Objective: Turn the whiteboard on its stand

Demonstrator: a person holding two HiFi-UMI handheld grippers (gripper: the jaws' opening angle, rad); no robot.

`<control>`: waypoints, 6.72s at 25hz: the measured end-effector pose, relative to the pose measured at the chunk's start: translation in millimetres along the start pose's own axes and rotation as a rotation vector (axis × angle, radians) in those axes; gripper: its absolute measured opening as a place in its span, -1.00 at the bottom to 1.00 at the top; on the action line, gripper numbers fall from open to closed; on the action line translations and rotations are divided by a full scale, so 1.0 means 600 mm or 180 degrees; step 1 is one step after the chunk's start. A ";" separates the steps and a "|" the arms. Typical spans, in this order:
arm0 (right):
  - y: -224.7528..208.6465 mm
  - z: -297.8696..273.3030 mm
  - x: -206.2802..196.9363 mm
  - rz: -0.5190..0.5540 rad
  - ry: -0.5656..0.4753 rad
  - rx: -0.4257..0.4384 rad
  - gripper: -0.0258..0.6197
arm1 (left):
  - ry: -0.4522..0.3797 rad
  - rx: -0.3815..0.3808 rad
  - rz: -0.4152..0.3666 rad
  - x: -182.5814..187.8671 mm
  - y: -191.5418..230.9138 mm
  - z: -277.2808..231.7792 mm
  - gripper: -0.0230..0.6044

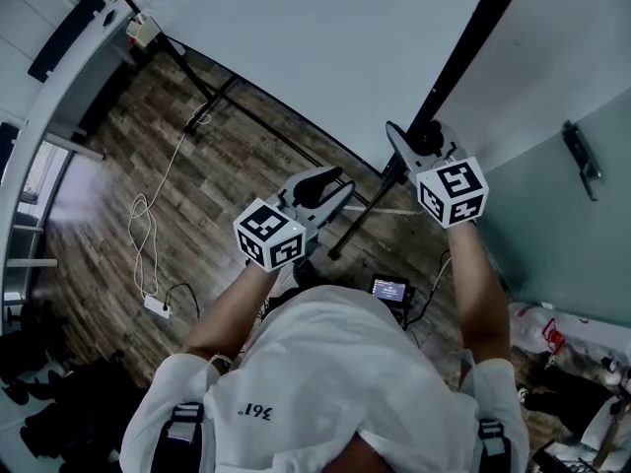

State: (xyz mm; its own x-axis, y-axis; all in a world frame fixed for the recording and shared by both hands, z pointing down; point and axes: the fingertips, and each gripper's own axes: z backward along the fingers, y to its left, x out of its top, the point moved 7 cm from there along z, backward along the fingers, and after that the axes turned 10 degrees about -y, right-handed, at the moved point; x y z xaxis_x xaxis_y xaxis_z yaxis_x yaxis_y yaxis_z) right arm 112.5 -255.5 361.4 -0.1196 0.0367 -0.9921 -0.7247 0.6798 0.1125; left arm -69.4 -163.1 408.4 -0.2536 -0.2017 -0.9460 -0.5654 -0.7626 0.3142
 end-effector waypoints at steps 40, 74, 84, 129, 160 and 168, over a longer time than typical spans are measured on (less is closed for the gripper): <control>-0.025 0.050 -0.003 0.0084 -0.0019 -0.0057 -0.24 | -0.0040 -0.0247 0.0049 0.000 -0.005 -0.077 -0.53; 0.091 0.195 -0.043 -0.0213 0.0192 -0.1753 -0.22 | 0.0174 -0.1329 0.0202 0.016 0.067 -0.016 -0.81; 0.172 0.230 -0.047 -0.0361 0.0104 -0.1976 -0.25 | 0.0276 -0.1504 0.0209 -0.002 0.063 0.017 -0.87; 0.479 0.445 -0.038 -0.0761 0.0069 -0.2177 -0.71 | 0.0367 -0.1221 0.0349 -0.031 -0.146 0.300 -0.87; 0.481 0.440 -0.023 -0.0692 0.0034 -0.2338 -0.84 | 0.0520 -0.1487 0.0425 -0.042 -0.167 0.286 -0.87; 0.485 0.436 -0.016 -0.0669 0.0039 -0.2345 -0.84 | 0.0541 -0.1511 0.0441 -0.039 -0.168 0.290 -0.87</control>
State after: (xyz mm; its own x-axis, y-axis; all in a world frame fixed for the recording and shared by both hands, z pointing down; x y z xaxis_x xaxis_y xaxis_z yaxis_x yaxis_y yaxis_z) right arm 80.3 133.3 389.1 0.0662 -0.0505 -0.9965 -0.9977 0.0075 -0.0667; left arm -143.3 25.3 412.6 -0.1475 -0.3872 -0.9101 -0.1076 -0.9084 0.4040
